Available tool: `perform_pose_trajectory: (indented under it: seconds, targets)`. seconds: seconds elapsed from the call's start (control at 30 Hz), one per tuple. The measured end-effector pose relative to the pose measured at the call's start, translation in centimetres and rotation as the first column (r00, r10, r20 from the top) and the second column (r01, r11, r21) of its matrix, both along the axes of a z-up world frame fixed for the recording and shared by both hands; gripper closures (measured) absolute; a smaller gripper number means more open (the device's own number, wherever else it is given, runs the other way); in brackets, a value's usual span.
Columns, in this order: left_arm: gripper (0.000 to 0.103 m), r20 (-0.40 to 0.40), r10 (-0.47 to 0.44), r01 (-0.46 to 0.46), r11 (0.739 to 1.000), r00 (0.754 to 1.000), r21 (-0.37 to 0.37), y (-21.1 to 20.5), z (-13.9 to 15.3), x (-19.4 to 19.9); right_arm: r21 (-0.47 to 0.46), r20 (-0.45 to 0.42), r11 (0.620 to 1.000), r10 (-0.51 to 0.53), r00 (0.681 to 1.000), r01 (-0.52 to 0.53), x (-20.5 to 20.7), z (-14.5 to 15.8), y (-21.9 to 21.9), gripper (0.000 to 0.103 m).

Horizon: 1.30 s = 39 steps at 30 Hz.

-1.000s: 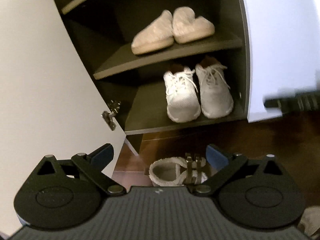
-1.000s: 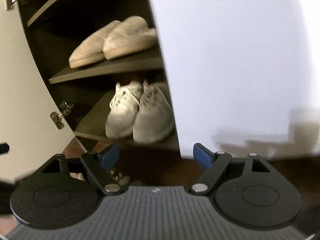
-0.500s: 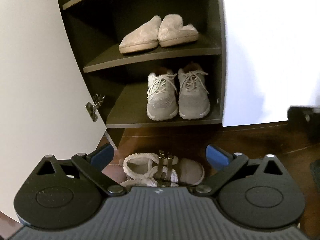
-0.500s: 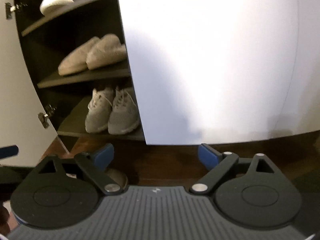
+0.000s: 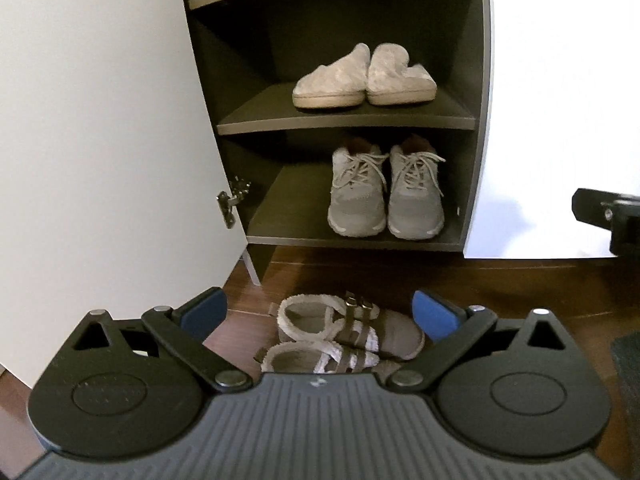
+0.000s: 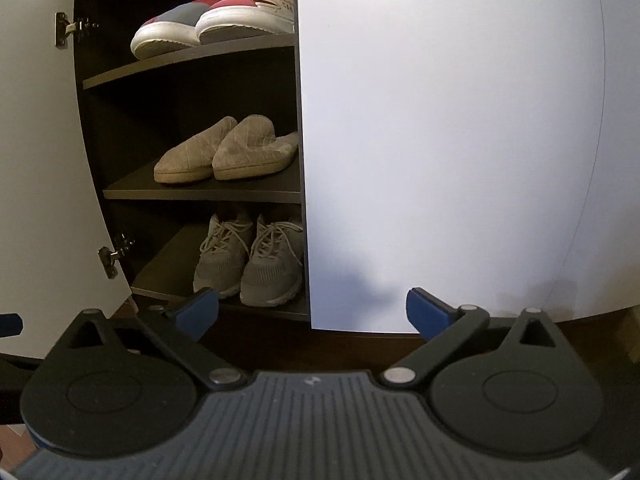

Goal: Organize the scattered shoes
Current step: 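Back both tools away from the cabinet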

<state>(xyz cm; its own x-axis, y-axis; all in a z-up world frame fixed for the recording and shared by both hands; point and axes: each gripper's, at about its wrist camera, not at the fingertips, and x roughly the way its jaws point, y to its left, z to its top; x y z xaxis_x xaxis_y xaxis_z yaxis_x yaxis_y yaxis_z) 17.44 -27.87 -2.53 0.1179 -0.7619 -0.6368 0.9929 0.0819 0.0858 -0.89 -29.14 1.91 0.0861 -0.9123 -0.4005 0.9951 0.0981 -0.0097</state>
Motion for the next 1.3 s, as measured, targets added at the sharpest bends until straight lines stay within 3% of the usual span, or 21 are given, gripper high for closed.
perform_pose_trajectory:
  seconds: [0.47, 1.03, 1.23, 1.3]
  targets:
    - [0.002, 0.022, -0.011, 0.011, 1.000, 1.000, 0.013, -0.7, -0.8, -1.2, 0.016, 0.016, 1.000, -0.004, 1.000, 0.004, -1.2, -0.1, -0.7, 0.003]
    - [0.002, 0.029, 0.029, -0.030, 0.999, 0.999, 0.043, -1.6, -1.6, 0.5, 0.017, -0.033, 0.999, 0.035, 0.999, -0.035, 0.4, -1.3, -1.5, 0.002]
    - [0.002, 0.051, 0.116, -0.117, 0.993, 0.992, 0.013, -3.0, -1.9, 3.2, -0.088, -0.085, 0.982, 0.158, 0.984, -0.165, 3.8, -0.3, -4.9, 0.015]
    - [0.002, 0.061, 0.133, -0.134, 0.991, 0.989, 0.009, -3.4, -2.4, 3.8, -0.108, -0.096, 0.974, 0.189, 0.977, -0.199, 5.9, 0.4, -8.0, 0.028]
